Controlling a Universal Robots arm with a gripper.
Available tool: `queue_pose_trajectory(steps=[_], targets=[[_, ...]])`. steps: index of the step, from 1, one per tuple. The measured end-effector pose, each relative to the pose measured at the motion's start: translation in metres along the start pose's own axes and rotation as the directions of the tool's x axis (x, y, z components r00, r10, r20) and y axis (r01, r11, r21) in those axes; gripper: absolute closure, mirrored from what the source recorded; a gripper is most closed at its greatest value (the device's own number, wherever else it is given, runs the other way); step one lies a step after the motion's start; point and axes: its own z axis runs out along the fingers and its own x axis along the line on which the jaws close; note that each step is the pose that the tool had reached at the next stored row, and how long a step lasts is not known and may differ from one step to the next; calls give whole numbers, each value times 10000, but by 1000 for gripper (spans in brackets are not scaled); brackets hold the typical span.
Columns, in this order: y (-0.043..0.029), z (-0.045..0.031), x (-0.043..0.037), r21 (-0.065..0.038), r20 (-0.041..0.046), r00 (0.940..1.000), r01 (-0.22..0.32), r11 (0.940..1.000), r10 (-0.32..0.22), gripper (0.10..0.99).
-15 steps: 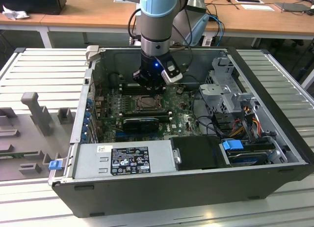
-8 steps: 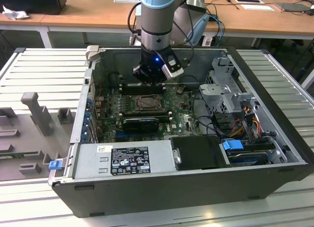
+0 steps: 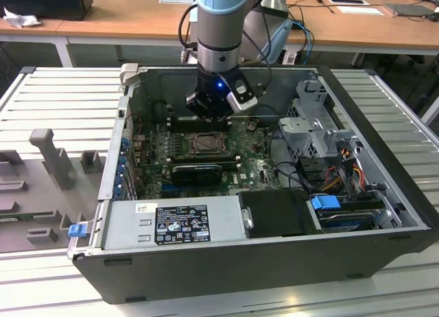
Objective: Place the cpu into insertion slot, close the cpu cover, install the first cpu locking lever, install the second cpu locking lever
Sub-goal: 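Install the first cpu locking lever, then install the second cpu locking lever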
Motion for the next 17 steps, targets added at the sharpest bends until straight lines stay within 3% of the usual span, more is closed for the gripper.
queue_pose_trajectory(steps=[17], targets=[[-52,-6,2,53,-3,10000,1,10000,-1,980]])
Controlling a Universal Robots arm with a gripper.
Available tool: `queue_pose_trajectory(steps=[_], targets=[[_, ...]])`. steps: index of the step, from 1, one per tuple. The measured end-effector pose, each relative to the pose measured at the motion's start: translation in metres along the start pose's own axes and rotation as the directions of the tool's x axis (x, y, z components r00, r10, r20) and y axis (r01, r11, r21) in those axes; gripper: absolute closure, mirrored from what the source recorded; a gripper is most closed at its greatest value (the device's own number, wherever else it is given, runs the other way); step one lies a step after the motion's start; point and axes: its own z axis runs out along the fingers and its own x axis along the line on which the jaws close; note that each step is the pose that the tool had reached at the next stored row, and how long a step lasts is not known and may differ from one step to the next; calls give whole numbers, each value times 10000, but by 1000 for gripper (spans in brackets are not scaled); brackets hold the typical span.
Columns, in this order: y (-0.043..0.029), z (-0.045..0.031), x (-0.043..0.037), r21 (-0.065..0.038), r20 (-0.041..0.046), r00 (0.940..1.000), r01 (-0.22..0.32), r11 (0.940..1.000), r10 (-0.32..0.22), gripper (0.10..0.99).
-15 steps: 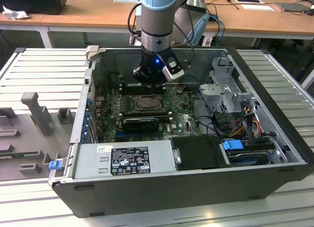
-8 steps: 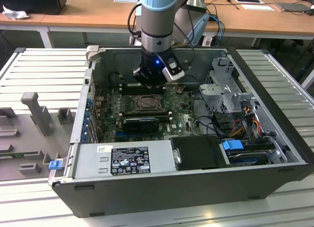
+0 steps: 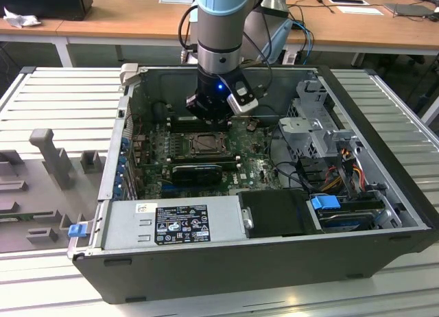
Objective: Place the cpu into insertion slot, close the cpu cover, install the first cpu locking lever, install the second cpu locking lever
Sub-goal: 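Install the second cpu locking lever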
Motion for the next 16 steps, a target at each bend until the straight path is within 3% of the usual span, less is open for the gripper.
queue_pose_trajectory(steps=[11,14,16], targets=[[-31,-15,1,4,-1,10000,0,10000,0,980],[-12,-179,-4,3,0,10000,0,10000,0,980],[-5,-243,-6,3,0,10000,-1,10000,1,980]])
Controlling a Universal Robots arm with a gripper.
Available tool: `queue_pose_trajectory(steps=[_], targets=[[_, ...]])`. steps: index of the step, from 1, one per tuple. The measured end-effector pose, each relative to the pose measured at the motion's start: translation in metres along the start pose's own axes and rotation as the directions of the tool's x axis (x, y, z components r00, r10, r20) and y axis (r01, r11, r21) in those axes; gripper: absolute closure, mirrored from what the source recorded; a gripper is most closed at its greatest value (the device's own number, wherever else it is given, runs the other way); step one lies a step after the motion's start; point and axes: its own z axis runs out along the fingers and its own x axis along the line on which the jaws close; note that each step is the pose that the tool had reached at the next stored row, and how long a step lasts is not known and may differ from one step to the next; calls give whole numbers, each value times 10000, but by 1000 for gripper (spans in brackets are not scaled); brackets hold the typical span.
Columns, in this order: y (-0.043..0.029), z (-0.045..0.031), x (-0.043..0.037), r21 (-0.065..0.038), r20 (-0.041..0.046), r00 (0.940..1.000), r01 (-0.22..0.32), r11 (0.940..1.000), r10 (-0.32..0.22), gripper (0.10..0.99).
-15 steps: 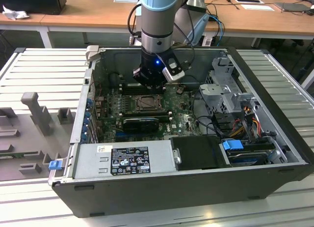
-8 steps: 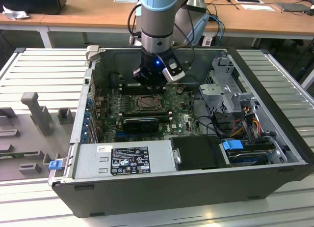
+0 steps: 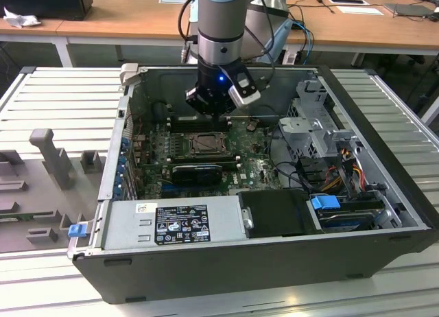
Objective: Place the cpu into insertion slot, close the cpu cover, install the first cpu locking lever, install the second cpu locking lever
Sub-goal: 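Install the second cpu locking lever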
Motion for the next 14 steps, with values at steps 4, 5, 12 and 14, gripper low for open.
queue_pose_trajectory(steps=[4,5,12,14], targets=[[-33,-15,1,0,0,10000,1,10000,-1,980],[-66,-18,2,1,-1,10000,2,10000,-2,980],[-348,-29,20,0,-1,10000,1,10000,-1,980],[-433,-33,24,-1,-8,10000,-1,10000,1,980]])
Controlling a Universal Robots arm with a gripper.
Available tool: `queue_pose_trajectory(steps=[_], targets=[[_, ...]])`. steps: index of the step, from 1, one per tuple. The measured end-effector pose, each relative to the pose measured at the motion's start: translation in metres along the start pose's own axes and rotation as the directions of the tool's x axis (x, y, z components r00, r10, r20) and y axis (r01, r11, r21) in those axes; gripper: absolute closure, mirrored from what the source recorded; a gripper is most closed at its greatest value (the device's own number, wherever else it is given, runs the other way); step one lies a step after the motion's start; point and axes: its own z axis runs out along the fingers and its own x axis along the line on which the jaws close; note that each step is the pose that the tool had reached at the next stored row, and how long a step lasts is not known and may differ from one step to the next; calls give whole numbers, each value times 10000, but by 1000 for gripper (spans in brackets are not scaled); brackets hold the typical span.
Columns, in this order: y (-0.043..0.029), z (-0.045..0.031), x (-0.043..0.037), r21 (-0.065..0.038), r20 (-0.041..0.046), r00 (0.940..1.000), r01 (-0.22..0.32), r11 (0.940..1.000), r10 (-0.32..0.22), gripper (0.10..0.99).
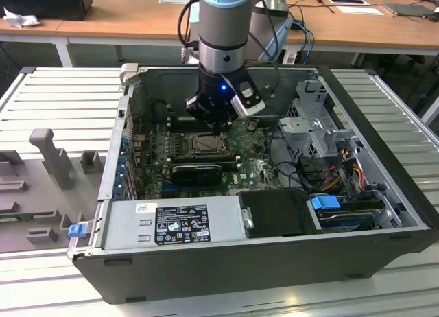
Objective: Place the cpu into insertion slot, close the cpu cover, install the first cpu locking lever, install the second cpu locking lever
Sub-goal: 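Install the second cpu locking lever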
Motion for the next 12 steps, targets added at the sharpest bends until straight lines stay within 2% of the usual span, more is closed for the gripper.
queue_pose_trajectory(steps=[2,5,7,8,10,12], targets=[[-41,21,1,-9,-69,10000,28,10000,-28,980],[-73,37,4,-128,-82,9999,105,9999,-106,980],[-129,39,8,-182,-79,9999,113,9998,-114,980],[-182,37,17,-211,-78,9999,121,9997,-123,980],[-230,36,39,-238,-78,9999,127,9996,-129,980],[-261,30,110,-264,-77,9999,130,9996,-132,980]])
